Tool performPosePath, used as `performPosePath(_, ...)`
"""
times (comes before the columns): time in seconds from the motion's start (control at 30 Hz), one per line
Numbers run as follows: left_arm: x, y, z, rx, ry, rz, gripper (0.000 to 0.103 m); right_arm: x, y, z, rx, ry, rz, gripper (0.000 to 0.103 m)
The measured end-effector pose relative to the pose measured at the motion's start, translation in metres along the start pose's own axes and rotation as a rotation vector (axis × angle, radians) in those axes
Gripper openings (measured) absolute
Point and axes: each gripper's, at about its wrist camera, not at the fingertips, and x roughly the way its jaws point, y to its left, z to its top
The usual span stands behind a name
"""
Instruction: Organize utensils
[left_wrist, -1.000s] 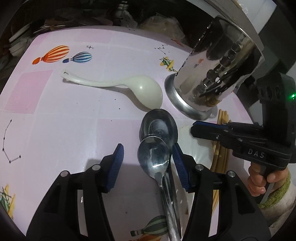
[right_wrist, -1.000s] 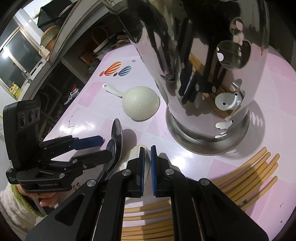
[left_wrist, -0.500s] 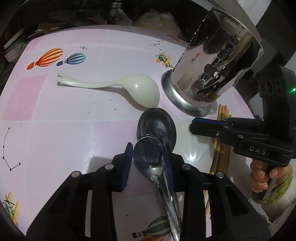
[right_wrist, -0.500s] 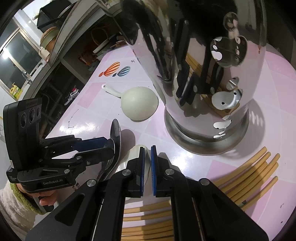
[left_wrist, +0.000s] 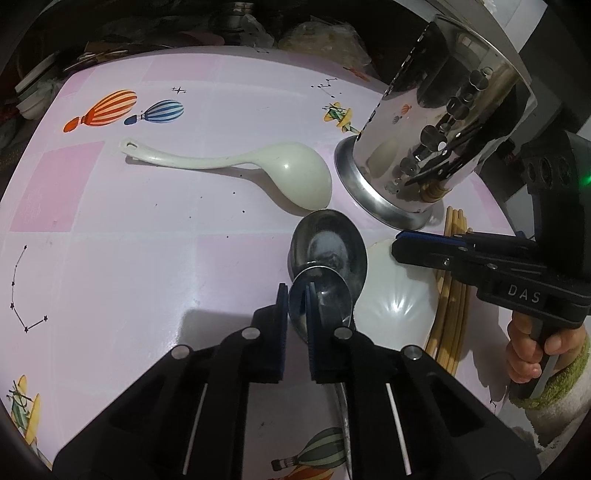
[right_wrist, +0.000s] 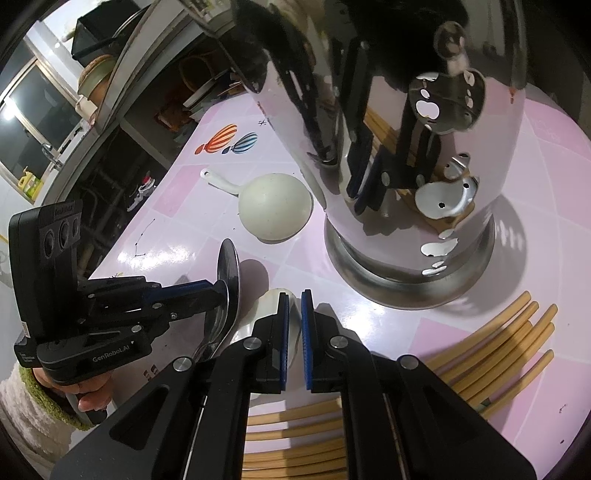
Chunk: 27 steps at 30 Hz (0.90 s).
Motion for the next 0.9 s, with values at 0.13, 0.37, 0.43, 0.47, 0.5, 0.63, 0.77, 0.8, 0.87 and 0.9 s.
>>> performPosePath(0.13, -0.004, 0.004, -0.002, -0.015, -0.003, -0.01, 0.003, 0.0, 0.0, 0.001, 0.0, 0.0, -0.001, 0.007)
performPosePath(0.37, -0.013, 0.007, -0.008, -0.027, -0.012, -0.036, 0.0, -0.001, -0.001, 0.001, -0.001, 0.001, -0.001, 0.007)
performPosePath(0.43, -0.016, 0.007, -0.012, -0.024, -0.009, -0.038, 0.002, -0.001, -0.001, 0.002, 0.0, 0.002, -0.002, 0.007)
performPosePath(0.47, -0.018, 0.007, -0.014, -0.022, -0.003, -0.042, 0.008, -0.001, -0.002, 0.002, 0.0, 0.002, -0.002, 0.007)
performPosePath(0.5, -0.021, 0.006, -0.017, -0.021, -0.002, -0.045, 0.011, -0.001, -0.002, 0.002, -0.001, 0.002, -0.002, 0.007)
performPosePath(0.63, -0.027, -0.001, -0.028, 0.009, 0.002, -0.037, 0.022, -0.001, -0.001, 0.002, 0.0, 0.001, -0.002, 0.007)
performPosePath(0.77, -0.029, -0.013, -0.037, 0.08, 0.008, 0.031, 0.023, -0.002, -0.002, 0.002, 0.001, 0.001, -0.001, 0.007)
performPosePath(0.8, -0.028, -0.015, -0.038, 0.095, 0.01, 0.054, 0.023, -0.002, -0.003, 0.002, 0.001, 0.0, 0.0, 0.007)
performPosePath(0.87, -0.026, -0.019, -0.038, 0.107, 0.019, 0.067, 0.023, -0.002, -0.003, 0.002, 0.003, 0.0, 0.001, 0.007)
performPosePath(0.9, -0.024, -0.02, -0.039, 0.107, 0.026, 0.062, 0.023, -0.002, -0.004, 0.001, 0.004, 0.0, 0.002, 0.007)
